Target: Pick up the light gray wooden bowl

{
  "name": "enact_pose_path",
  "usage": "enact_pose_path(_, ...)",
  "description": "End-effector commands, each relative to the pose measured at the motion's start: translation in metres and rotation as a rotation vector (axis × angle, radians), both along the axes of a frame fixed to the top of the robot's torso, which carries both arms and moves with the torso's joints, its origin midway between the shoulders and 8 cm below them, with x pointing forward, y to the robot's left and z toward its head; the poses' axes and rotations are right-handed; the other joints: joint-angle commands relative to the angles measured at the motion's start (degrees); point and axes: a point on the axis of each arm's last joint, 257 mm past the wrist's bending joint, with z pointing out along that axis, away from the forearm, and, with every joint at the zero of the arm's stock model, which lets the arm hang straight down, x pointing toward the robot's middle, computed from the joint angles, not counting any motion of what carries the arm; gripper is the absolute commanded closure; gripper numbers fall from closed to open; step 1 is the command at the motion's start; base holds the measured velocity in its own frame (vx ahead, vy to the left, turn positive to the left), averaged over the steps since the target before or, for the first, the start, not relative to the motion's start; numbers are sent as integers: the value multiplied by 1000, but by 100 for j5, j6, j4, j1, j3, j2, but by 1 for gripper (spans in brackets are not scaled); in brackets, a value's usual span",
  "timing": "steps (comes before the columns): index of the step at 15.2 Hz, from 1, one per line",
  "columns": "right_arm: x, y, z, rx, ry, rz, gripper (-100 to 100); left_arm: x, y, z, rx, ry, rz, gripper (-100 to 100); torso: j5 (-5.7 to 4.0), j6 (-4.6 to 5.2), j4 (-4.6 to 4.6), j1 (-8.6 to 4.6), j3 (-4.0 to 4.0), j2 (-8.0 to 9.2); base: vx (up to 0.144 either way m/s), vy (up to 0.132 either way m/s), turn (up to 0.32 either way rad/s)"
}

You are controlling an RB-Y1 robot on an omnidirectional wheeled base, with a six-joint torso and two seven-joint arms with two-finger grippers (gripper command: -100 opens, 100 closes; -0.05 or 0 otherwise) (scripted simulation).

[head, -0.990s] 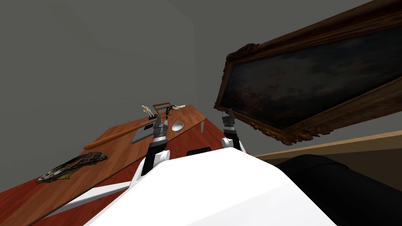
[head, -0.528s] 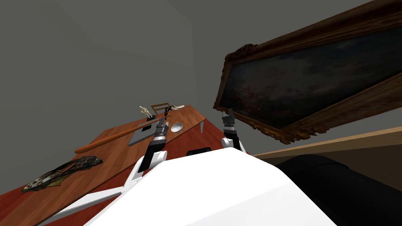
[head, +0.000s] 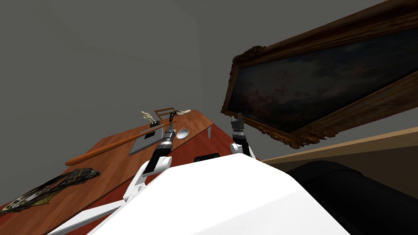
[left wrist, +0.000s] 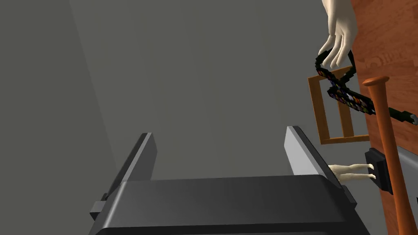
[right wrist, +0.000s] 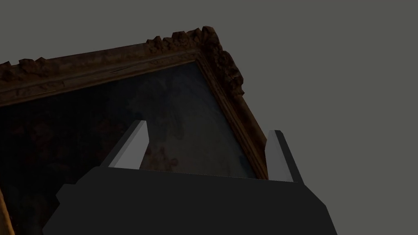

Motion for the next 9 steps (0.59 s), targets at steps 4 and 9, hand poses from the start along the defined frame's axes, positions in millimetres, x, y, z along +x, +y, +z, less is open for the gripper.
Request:
enact_pose_path(4,0,0,0,0,0,0,0,5,18,-34,13,132,29,-100,0,0,0,0,0,-1,30,3,-47)
enact_pose_path(9,0,0,0,0,0,0,0,7,33,-63,20,240,58,-100,0,1,0,-1,1,1,27,3,-41)
